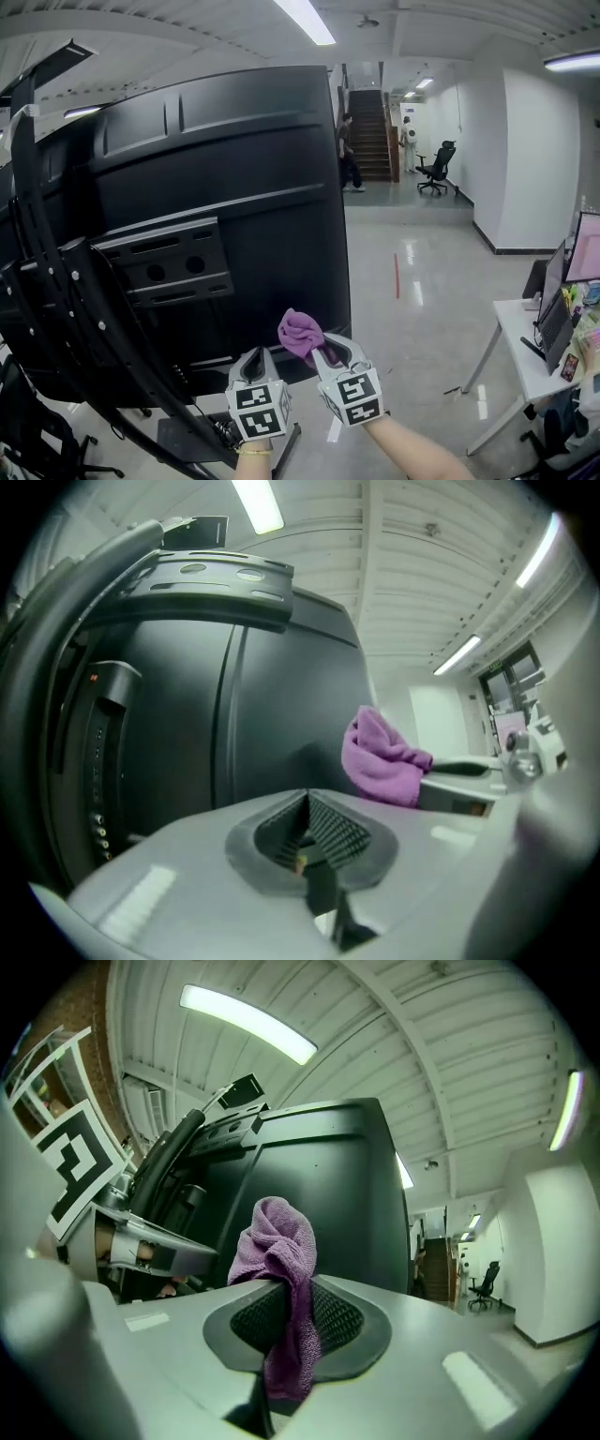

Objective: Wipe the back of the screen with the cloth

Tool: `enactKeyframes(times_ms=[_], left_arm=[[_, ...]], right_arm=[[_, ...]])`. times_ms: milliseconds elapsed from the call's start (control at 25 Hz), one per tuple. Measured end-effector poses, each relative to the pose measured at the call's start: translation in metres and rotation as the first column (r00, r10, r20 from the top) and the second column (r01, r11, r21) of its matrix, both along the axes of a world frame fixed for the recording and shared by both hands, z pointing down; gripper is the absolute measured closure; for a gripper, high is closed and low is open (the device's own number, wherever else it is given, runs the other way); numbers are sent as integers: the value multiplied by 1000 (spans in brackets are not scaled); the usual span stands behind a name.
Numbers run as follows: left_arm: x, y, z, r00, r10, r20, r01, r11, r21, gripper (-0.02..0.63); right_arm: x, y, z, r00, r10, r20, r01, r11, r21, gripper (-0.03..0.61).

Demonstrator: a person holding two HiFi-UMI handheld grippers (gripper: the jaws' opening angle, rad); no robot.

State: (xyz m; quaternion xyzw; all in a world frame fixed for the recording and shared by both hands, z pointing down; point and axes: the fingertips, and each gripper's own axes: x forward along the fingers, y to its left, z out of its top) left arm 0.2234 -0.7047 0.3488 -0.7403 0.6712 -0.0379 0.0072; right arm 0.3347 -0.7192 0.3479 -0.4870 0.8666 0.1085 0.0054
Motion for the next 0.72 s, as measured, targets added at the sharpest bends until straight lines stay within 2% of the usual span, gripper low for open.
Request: enactKeyframes(times_ms=[280,720], left_arm=[[5,8,19,999,27,-30,-28,1000,-14,606],[8,14,19,999,38,-35,-39,999,-23,606]], right_arm=[[2,10,5,993,-8,119,15,998,-64,526],[1,20,1,994,-12,112,18,999,-50,528]])
